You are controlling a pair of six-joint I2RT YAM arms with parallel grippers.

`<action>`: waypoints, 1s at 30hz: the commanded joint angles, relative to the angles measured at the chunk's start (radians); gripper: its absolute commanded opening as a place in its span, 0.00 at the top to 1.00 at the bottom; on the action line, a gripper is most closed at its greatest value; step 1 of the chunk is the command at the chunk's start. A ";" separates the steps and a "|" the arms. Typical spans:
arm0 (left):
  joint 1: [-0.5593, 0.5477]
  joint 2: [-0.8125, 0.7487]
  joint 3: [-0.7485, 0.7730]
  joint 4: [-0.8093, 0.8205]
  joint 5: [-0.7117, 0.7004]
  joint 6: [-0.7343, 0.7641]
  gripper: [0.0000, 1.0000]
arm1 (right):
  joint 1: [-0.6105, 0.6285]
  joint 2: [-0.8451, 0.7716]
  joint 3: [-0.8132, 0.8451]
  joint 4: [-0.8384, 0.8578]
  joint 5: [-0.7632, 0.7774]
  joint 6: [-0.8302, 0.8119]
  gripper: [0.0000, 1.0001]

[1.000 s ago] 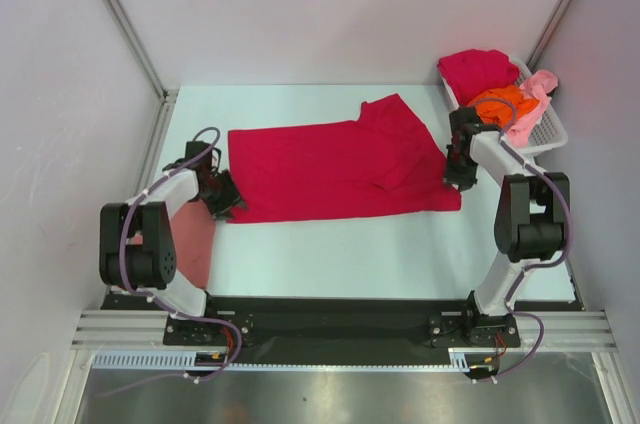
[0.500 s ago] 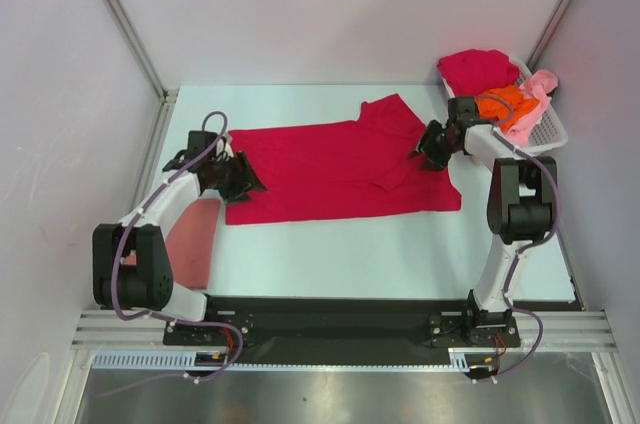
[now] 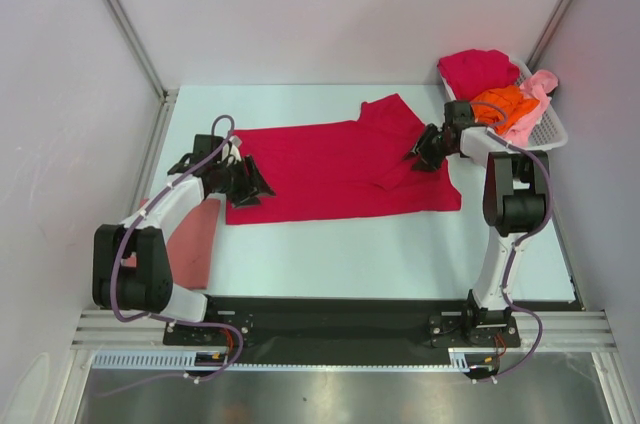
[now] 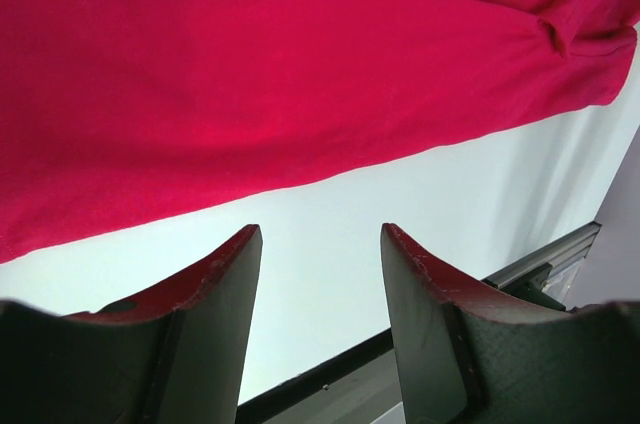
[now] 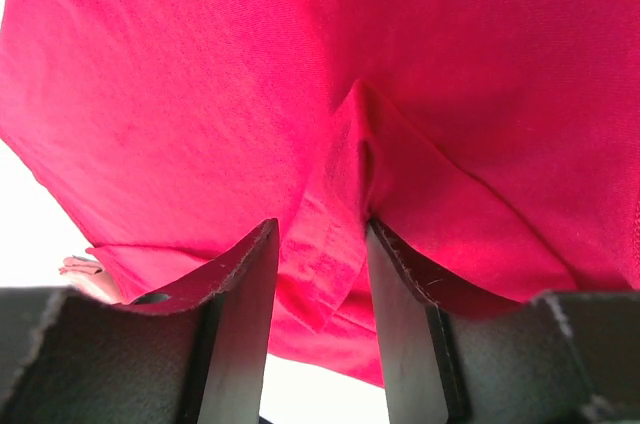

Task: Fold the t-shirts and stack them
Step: Fold the tshirt

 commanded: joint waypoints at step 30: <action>-0.003 0.003 0.022 0.017 0.025 0.010 0.43 | 0.023 0.145 0.194 0.072 -0.081 0.099 1.00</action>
